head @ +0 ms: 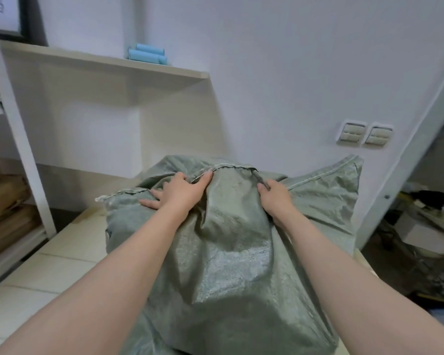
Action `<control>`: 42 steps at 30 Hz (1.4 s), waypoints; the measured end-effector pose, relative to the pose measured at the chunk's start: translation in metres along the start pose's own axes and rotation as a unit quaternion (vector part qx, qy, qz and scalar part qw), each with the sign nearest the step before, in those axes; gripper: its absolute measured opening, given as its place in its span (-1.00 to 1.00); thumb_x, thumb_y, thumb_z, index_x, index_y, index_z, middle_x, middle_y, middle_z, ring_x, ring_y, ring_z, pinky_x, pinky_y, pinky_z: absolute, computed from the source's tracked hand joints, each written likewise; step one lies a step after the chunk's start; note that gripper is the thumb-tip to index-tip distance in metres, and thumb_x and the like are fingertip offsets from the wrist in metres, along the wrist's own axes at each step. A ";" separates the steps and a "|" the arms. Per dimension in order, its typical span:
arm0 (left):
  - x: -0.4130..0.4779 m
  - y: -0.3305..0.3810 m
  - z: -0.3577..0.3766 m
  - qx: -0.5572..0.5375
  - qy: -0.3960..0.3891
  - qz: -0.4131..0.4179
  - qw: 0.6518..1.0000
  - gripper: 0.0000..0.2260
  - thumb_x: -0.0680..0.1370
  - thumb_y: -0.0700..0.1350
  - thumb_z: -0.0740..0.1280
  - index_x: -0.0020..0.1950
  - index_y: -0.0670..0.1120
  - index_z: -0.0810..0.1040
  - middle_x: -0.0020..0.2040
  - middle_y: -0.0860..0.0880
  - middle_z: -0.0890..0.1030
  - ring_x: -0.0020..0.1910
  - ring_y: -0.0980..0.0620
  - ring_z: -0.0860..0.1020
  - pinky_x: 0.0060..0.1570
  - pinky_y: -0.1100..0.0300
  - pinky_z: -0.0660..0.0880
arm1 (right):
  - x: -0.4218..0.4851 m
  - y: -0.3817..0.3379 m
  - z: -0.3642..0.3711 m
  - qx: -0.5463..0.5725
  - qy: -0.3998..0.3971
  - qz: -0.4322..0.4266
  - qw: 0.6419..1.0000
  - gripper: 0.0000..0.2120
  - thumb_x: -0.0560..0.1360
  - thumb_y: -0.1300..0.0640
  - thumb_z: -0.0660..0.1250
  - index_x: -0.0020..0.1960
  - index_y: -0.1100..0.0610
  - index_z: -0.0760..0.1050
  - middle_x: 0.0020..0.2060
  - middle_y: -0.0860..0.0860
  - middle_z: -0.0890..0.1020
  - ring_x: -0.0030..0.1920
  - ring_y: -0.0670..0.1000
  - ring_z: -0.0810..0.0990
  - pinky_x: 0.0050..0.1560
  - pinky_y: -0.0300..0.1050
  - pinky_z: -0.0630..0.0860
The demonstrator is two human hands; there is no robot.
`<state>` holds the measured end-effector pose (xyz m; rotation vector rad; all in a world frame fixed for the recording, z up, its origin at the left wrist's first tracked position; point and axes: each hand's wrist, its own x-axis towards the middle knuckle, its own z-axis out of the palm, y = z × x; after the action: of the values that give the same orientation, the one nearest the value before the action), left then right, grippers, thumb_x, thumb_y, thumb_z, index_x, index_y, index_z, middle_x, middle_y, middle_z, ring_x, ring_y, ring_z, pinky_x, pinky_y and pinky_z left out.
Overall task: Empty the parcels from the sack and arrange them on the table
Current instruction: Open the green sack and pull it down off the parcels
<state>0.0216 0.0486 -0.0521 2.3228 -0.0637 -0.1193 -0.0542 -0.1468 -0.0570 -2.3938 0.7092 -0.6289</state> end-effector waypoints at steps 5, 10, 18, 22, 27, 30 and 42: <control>-0.001 0.017 0.009 -0.173 0.063 0.099 0.978 -0.70 0.58 0.05 0.28 -0.25 -0.03 0.29 -0.32 0.01 0.48 -0.04 -0.11 0.51 0.42 -0.35 -0.19 | 0.000 -0.011 -0.011 0.267 0.102 -0.001 0.958 -0.72 0.61 0.21 0.21 -0.28 0.18 0.34 -0.35 0.05 0.42 -0.24 0.01 0.36 -0.28 -0.10 0.24; 0.007 0.058 0.018 -0.323 0.037 0.255 0.910 -0.72 0.55 -0.02 0.29 -0.33 0.12 0.32 -0.44 0.12 0.41 -0.31 0.02 0.38 0.29 -0.43 0.21 | 0.009 -0.022 -0.039 0.356 0.182 -0.019 0.916 -0.77 0.59 0.12 0.19 -0.21 0.18 0.41 -0.28 0.09 0.49 -0.21 0.01 0.41 -0.16 -0.05 0.36; 0.002 0.179 -0.014 -0.407 -0.060 0.481 0.774 -0.75 0.59 -0.28 0.25 -0.24 -0.11 0.27 -0.32 -0.03 0.27 -0.34 0.15 0.23 -0.18 0.32 0.29 | 0.042 -0.102 -0.122 0.361 0.308 -0.159 0.866 -0.80 0.67 0.18 0.13 -0.12 0.14 0.42 -0.25 0.04 0.45 -0.29 -0.16 0.37 -0.23 -0.27 0.36; 0.016 0.187 -0.035 -0.397 -0.069 0.521 0.753 -0.77 0.56 -0.31 0.22 -0.24 -0.10 0.29 -0.26 -0.11 0.33 -0.24 0.06 0.32 -0.09 0.21 0.34 | 0.049 -0.129 -0.115 0.367 0.257 -0.225 0.865 -0.80 0.66 0.14 0.14 -0.10 0.10 0.44 -0.23 0.06 0.47 -0.22 -0.09 0.41 -0.13 -0.19 0.42; 0.058 0.108 -0.028 -0.253 -0.016 0.400 0.881 -0.74 0.48 -0.22 0.21 -0.29 0.07 0.24 -0.38 0.14 0.34 -0.29 0.06 0.29 -0.08 0.05 0.32 | 0.057 -0.110 -0.041 0.333 0.138 -0.165 0.918 -0.76 0.65 0.12 0.16 -0.08 0.24 0.47 -0.19 0.14 0.53 -0.16 0.03 0.46 -0.05 0.08 0.48; 0.066 0.062 -0.024 -0.150 0.018 0.283 0.947 -0.76 0.53 -0.22 0.18 -0.27 0.04 0.25 -0.33 0.09 0.42 -0.16 -0.02 0.41 0.35 -0.23 0.19 | 0.045 -0.090 0.002 0.225 0.068 -0.145 0.961 -0.78 0.65 0.20 0.15 -0.04 0.32 0.47 -0.14 0.18 0.59 -0.12 0.07 0.50 -0.06 0.00 0.42; 0.002 0.091 -0.015 0.186 0.095 0.374 0.904 -0.24 0.39 -0.10 0.32 0.51 0.19 0.07 0.58 -0.03 -0.27 0.52 -0.21 -0.37 0.31 -0.49 -0.31 | 0.004 -0.061 -0.017 0.080 -0.090 -0.151 0.981 -0.89 0.60 0.19 0.21 -0.07 0.18 0.47 -0.19 0.04 0.57 -0.15 0.03 0.49 -0.20 -0.15 0.37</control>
<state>0.0240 -0.0032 0.0242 2.4969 -0.9377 0.5501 -0.0401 -0.1128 -0.0054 -2.3868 0.2099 -0.5567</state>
